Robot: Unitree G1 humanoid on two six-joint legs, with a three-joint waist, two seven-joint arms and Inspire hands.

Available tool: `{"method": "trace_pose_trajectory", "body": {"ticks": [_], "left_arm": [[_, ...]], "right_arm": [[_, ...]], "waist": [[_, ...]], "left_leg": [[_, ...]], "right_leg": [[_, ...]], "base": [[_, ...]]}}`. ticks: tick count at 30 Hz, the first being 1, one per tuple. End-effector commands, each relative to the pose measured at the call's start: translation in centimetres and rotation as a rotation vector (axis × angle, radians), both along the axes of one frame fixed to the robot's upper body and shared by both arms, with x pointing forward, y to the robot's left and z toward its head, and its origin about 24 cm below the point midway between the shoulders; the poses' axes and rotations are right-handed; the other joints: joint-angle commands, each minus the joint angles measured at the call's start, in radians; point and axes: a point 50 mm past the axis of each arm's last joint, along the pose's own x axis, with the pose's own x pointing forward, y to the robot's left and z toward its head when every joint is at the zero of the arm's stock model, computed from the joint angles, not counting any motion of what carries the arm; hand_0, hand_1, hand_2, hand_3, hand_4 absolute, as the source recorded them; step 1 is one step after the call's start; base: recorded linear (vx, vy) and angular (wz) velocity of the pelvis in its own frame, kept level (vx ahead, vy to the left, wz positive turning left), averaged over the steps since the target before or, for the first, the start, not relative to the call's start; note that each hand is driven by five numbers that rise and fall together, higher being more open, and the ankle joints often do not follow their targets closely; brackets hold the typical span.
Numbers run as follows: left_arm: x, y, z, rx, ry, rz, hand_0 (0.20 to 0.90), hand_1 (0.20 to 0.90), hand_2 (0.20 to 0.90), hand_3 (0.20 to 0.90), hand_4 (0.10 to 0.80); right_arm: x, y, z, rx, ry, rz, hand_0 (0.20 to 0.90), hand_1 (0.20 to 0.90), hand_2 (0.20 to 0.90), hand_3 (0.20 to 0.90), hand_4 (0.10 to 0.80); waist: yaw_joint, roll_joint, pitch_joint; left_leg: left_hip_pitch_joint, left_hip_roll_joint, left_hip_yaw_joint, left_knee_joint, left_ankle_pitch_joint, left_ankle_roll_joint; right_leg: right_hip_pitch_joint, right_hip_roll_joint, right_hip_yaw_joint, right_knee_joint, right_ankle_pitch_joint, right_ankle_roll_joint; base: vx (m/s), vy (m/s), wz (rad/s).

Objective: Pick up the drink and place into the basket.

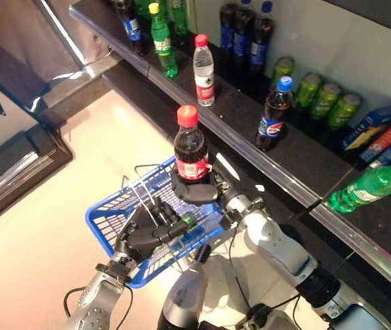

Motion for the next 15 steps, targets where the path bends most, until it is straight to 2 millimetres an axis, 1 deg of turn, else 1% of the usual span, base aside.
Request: {"method": "trace_pose_trajectory", "body": {"ticks": [1, 4, 7, 8, 10, 13, 15], "left_arm": [[0.4, -2.3, 12.1, -0.101, -0.691, -0.218, 0.3, 0.3, 0.3, 0.2, 0.1], [0.3, -2.0, 12.6, -0.093, -0.718, -0.231, 0.3, 0.3, 0.3, 0.2, 0.1], [0.4, -1.4, 12.8, -0.081, -0.738, -0.214, 0.3, 0.3, 0.3, 0.2, 0.1], [0.4, -1.2, 13.0, -0.101, -0.749, -0.215, 0.3, 0.3, 0.3, 0.2, 0.1], [0.3, -0.8, 13.3, -0.135, -0.768, -0.225, 0.3, 0.3, 0.3, 0.2, 0.1], [0.2, -0.9, 13.6, -0.194, -0.797, -0.266, 0.3, 0.3, 0.3, 0.2, 0.1], [0.1, -1.2, 13.9, -0.22, -0.825, -0.312, 0.3, 0.3, 0.3, 0.2, 0.1]], "right_arm": [[-1.6, 5.1, 9.8, 0.263, -0.391, 0.174, 0.3, 0.3, 0.3, 0.2, 0.1], [-1.0, 5.1, 9.2, 0.225, -0.398, 0.112, 0.3, 0.3, 0.3, 0.2, 0.1], [0.1, 4.6, 8.2, 0.107, -0.442, -0.01, 0.3, 0.3, 0.3, 0.2, 0.1], [1.1, 4.2, 7.4, 0.076, -0.41, -0.071, 0.3, 0.3, 0.3, 0.2, 0.1], [2.2, 3.6, 6.4, 0.067, -0.363, -0.13, 0.3, 0.3, 0.3, 0.2, 0.1], [2.9, 3.3, 5.2, 0.071, -0.311, -0.165, 0.3, 0.3, 0.3, 0.2, 0.1], [3.3, 3.4, 4.6, 0.061, -0.293, -0.173, 0.3, 0.3, 0.3, 0.2, 0.1]], "waist": [[-0.002, -0.011, -0.059], [0.014, -0.008, -0.046], [0.025, -0.008, -0.036], [0.032, -0.009, -0.03], [0.039, -0.012, -0.019], [0.045, -0.016, -0.005], [0.048, -0.019, 0.006]], "left_leg": [[-0.037, -0.026, -0.025, 0.135, 0.011, 0.016], [-0.047, -0.034, -0.032, 0.139, 0.001, 0.02], [-0.055, -0.041, -0.038, 0.139, -0.01, 0.024], [-0.061, -0.045, -0.04, 0.137, -0.02, 0.027], [-0.071, -0.05, -0.042, 0.136, -0.031, 0.03], [-0.081, -0.054, -0.048, 0.133, -0.039, 0.032], [-0.087, -0.057, -0.052, 0.131, -0.048, 0.035]], "right_leg": [[0.088, 0.032, -0.012, -0.224, 0.206, -0.023], [0.087, 0.024, -0.027, -0.218, 0.211, -0.019], [0.083, 0.016, -0.038, -0.215, 0.215, -0.014], [0.081, 0.011, -0.044, -0.216, 0.217, -0.012], [0.075, 0.007, -0.051, -0.215, 0.218, -0.012], [0.068, 0.006, -0.056, -0.216, 0.222, -0.012], [0.063, 0.003, -0.059, -0.216, 0.226, -0.011]], "base": [[0.005, -0.007, 0.08], [0.007, -0.01, 0.17], [-0.008, -0.02, 0.09], [-0.019, -0.03, 0.19], [-0.042, -0.037, 0.22], [-0.035, -0.032, 0.07], [-0.022, -0.032, 0.14]]}}
